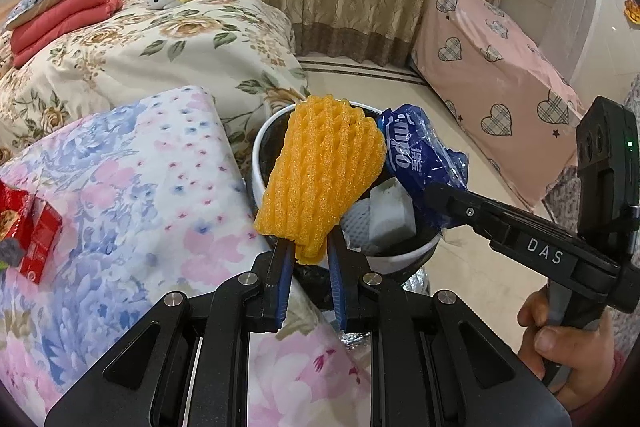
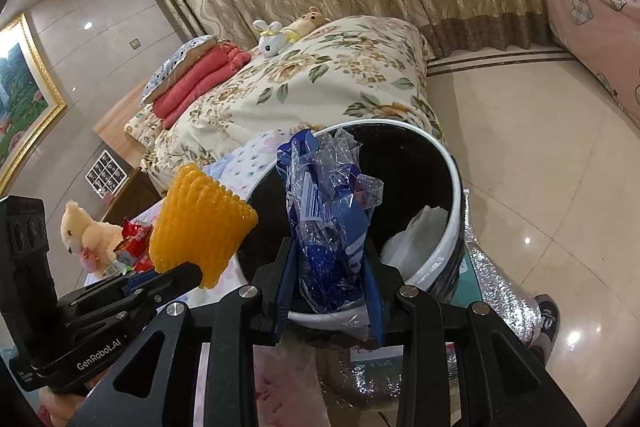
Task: Collect trash
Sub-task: 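Carry the blue bag and orange foam net over the bin and open both tools, then move both open tools back over the remaining trash on the bed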
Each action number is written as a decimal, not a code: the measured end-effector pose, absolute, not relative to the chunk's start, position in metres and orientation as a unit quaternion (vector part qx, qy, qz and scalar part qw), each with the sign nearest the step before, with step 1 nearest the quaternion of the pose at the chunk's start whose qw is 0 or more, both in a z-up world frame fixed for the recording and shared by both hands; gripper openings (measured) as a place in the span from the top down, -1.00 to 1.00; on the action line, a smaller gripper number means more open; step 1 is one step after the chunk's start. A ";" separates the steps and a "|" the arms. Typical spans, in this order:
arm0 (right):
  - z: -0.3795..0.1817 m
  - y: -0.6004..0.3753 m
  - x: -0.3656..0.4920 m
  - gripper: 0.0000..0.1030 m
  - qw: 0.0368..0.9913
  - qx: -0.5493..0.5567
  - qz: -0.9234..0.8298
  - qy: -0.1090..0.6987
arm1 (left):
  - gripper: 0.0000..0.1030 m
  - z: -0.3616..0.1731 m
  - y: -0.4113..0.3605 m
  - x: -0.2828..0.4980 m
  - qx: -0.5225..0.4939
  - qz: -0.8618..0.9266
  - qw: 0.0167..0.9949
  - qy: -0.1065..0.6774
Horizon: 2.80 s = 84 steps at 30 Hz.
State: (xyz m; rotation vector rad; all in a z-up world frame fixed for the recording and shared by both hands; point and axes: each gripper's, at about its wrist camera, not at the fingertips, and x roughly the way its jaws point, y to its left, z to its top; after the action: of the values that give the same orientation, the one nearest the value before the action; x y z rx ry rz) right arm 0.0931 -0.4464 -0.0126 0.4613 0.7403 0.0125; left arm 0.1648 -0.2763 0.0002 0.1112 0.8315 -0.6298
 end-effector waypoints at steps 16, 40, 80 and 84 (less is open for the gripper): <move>-0.018 -0.465 0.100 0.05 0.898 0.250 -0.010 0.361 | 0.12 -0.005 -0.290 0.178 0.046 -0.301 0.864 0.400; -0.010 -0.398 0.092 -0.67 0.904 0.239 0.035 0.354 | -0.08 -0.036 -0.171 0.151 -0.025 -0.230 0.870 0.435; -0.045 -0.225 0.128 -0.70 0.863 0.206 0.172 0.427 | -0.14 -0.063 0.016 0.140 -0.120 -0.081 0.887 0.437; -0.048 -0.212 0.135 -0.70 0.863 0.200 0.177 0.429 | -0.14 -0.063 0.028 0.145 -0.121 -0.071 0.889 0.436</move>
State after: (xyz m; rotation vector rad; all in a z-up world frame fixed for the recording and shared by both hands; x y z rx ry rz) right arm 0.1350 -0.2119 -0.0481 0.4191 0.8992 0.3722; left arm 0.1453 0.0278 -0.0633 -0.2516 0.9052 -0.1473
